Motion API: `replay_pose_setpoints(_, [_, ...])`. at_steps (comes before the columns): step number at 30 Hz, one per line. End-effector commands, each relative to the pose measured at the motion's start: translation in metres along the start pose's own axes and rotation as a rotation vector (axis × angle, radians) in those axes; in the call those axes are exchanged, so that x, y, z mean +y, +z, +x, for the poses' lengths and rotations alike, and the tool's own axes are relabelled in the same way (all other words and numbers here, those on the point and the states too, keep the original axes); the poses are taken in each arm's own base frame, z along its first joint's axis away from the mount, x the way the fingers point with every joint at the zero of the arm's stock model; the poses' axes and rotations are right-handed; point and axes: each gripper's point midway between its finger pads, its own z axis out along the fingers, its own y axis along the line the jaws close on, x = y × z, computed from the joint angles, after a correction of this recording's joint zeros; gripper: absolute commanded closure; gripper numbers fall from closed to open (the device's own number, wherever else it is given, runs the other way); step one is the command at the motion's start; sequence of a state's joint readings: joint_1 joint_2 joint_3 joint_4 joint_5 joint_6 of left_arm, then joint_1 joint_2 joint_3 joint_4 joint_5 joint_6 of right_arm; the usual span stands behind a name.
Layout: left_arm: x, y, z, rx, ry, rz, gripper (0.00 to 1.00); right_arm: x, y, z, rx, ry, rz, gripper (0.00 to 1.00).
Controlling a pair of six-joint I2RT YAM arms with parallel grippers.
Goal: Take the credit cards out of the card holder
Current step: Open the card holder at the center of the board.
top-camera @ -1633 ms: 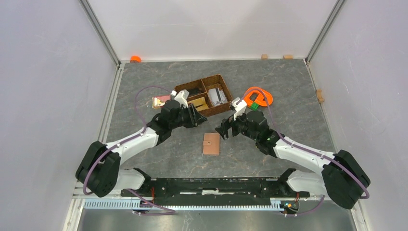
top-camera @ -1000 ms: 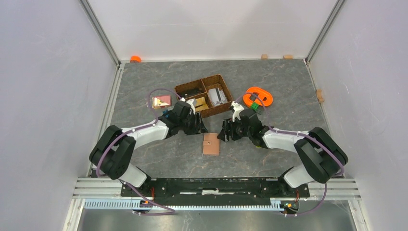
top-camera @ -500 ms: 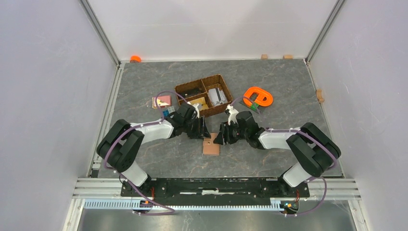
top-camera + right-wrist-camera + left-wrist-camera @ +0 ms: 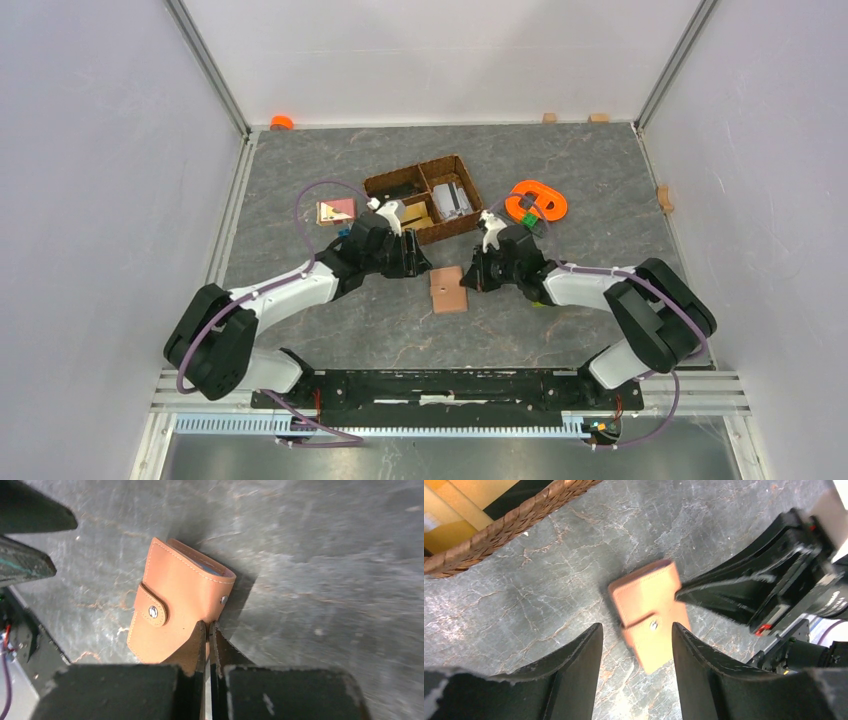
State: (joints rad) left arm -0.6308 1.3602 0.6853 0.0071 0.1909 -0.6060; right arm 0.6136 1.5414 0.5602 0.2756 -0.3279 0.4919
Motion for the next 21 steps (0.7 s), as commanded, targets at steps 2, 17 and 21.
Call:
replay_pose_setpoints(2, [0.0,0.001,-0.008,-0.034,0.065,-0.003,0.39,-0.027,-0.014,-0.028,-0.103,-0.041,0.131,1.0])
replay_pose_setpoints(17, [-0.012,0.026,0.018,0.098,0.035,0.085,0.36,-0.038,-0.019,-0.033,-0.143,-0.027,0.175,0.93])
replay_pose_setpoints(21, [-0.013,0.033,0.023,0.129,0.02,0.084,0.35,-0.034,-0.02,-0.032,-0.146,-0.03,0.156,0.41])
